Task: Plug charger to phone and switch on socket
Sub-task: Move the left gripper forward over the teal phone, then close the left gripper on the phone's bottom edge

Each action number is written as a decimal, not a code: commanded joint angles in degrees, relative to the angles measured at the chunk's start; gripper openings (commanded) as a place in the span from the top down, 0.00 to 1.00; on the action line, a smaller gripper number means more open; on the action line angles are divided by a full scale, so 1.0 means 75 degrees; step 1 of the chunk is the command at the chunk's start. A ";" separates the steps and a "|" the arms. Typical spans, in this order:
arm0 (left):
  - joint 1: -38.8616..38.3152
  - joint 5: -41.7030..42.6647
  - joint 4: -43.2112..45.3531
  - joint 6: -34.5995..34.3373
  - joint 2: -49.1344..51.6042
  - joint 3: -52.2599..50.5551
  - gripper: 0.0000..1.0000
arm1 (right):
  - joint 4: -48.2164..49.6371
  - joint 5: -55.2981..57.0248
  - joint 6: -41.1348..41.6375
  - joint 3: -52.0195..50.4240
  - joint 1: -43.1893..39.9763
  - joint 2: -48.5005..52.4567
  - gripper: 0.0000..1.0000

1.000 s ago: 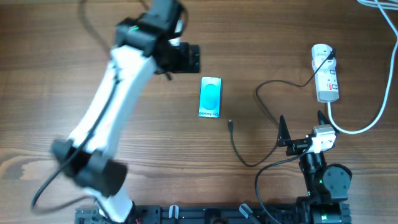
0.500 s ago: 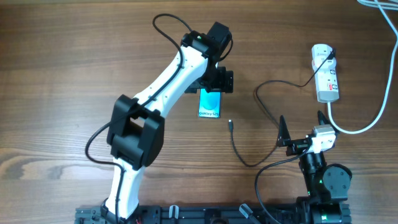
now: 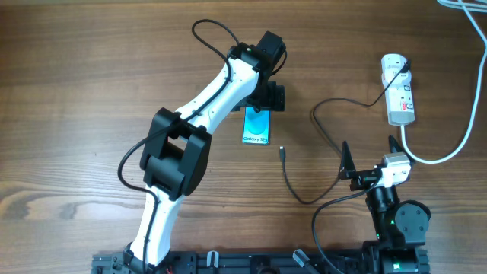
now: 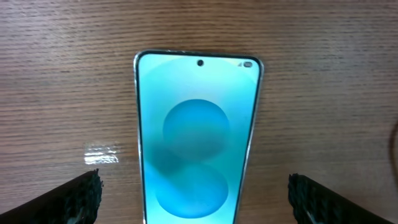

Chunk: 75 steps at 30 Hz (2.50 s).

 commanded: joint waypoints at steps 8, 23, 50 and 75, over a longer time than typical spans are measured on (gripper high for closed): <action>-0.0076 -0.0149 -0.0009 -0.0070 0.0720 0.0114 0.00 | 0.0038 -0.0070 -0.0047 -0.0012 0.0044 -0.0026 0.00; -0.0184 -0.0152 0.0055 -0.0070 0.1131 0.0114 0.00 | 0.0038 -0.0070 -0.0047 -0.0012 0.0044 -0.0026 0.00; -0.0187 -0.0239 0.0052 -0.0070 0.1134 0.0111 0.00 | 0.0038 -0.0070 -0.0047 -0.0012 0.0044 -0.0026 0.00; -0.0178 -0.0233 -0.0038 -0.0076 0.0609 0.0131 0.27 | 0.0038 -0.0070 -0.0047 -0.0012 0.0044 -0.0026 0.00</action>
